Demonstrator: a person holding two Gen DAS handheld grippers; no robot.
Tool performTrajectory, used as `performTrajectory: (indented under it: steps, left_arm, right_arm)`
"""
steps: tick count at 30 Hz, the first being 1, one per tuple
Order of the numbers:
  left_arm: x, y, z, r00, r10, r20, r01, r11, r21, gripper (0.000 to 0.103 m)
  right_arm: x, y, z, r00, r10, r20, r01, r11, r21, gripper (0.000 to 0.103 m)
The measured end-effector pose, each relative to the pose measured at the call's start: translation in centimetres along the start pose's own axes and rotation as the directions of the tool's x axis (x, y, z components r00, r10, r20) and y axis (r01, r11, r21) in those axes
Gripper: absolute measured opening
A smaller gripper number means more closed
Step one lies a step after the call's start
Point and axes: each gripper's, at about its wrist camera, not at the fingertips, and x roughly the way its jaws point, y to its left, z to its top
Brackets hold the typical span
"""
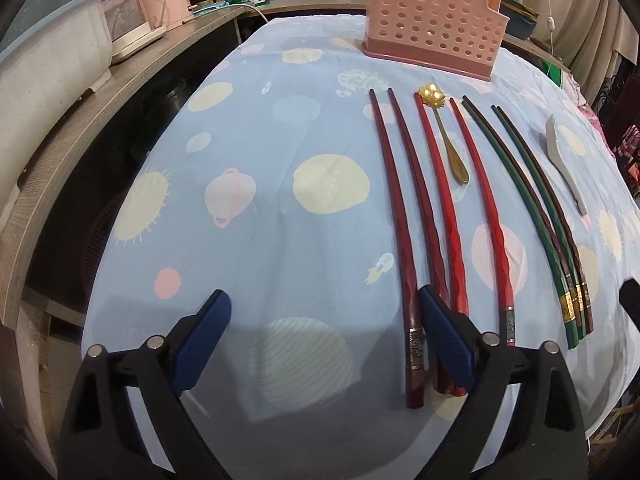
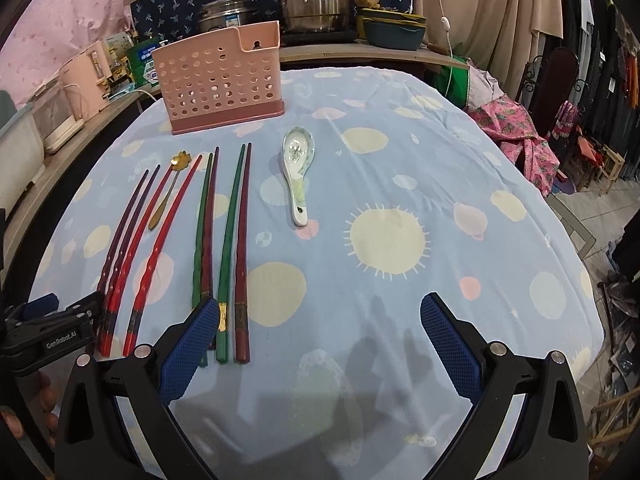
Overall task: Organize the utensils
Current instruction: 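Grasp a dark red chopstick with the left tool while the right tool grasps the white ceramic spoon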
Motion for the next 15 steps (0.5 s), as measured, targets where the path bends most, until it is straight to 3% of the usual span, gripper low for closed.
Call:
performTrajectory:
  steps: [4, 9, 15]
  left_arm:
    - [-0.2, -0.2, 0.2, 1.0, -0.021, 0.007, 0.021, 1.0, 0.004, 0.071]
    - [-0.1, 0.0, 0.6, 0.999, -0.035, 0.009, 0.035, 0.999, -0.001, 0.054]
    - [0.1, 0.2, 1.0, 0.999, -0.038, 0.013, 0.037, 0.999, 0.004, 0.047]
  right_arm:
    - [1.7, 0.1, 1.6, 1.0, -0.006, 0.025, 0.006, 1.0, -0.006, 0.093]
    - [4.5, 0.1, 3.8, 1.0, 0.008, 0.024, -0.009, 1.0, 0.005, 0.074]
    - [7.4, 1.0, 5.6, 1.0, 0.024, 0.002, -0.024, 1.0, -0.018, 0.053]
